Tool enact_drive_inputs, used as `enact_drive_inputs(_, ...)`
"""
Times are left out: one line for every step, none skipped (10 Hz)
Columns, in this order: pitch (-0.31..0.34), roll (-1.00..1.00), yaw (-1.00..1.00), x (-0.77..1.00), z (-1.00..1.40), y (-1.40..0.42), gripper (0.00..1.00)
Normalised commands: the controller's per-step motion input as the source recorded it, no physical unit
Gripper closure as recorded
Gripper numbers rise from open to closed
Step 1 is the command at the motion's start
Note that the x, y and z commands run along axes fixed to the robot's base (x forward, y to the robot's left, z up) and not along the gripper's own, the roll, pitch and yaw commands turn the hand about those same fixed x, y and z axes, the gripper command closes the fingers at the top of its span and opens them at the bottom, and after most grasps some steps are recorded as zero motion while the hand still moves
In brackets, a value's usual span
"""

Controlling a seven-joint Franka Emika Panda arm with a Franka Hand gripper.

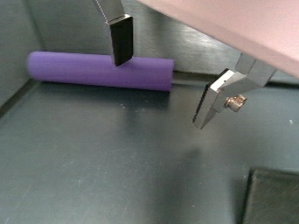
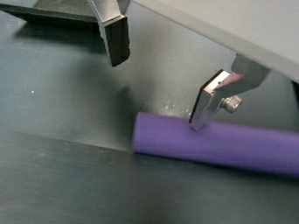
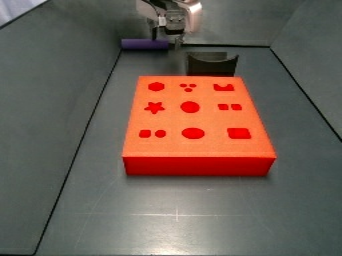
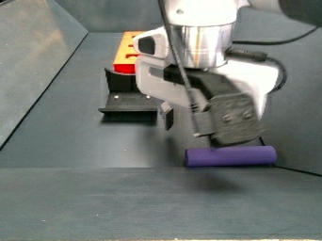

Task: Pick up the round object. Move up. Place the round object on the fixture. Regrasp the round object. Move to above the board. Insert the round object.
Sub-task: Pick up the round object.

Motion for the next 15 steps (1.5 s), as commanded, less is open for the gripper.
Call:
enact_drive_inputs(-0.04,-0.15,-0.6,0.0,0.03,0.25,0.0)
enact_drive_inputs(-0.011,-0.13,-0.57,0.0,0.15,0.28,0.0)
enact_drive_inputs(0.0,-0.21,-0.52,0.0,0.0,0.25,0.0)
enact_drive_inputs(-0.084,-0.29,-0.69,-0.03,-0.45,0.01,0.0)
enact_drive_inputs(-0.087,-0.29,-0.67,-0.03,-0.44,0.01,0.0)
enact_drive_inputs(-0.099,-0.3,-0.61,-0.05,-0.43,0.07,0.0)
enact_drive_inputs(-0.1,-0.29,-0.64,-0.05,-0.4,0.04,0.0)
enact_drive_inputs(-0.073,-0.26,-0.73,-0.06,-0.3,0.0,0.0)
enact_drive_inputs(-0.057,-0.23,-0.86,-0.01,-0.21,-0.02,0.0)
enact_drive_inputs(-0.077,-0.19,-0.91,0.0,-0.11,-0.04,0.0)
enact_drive_inputs(-0.09,-0.19,-0.93,0.0,-0.03,-0.05,0.0)
enact_drive_inputs(-0.114,-0.23,-0.89,0.0,-0.03,-0.05,0.0)
enact_drive_inputs(-0.094,-0.3,-0.77,-0.11,-0.11,-0.02,0.0)
enact_drive_inputs(-0.07,-0.27,-0.72,-0.25,-0.1,0.0,0.0)
enact_drive_inputs(-0.061,-0.26,-0.67,-0.33,-0.12,0.0,0.0)
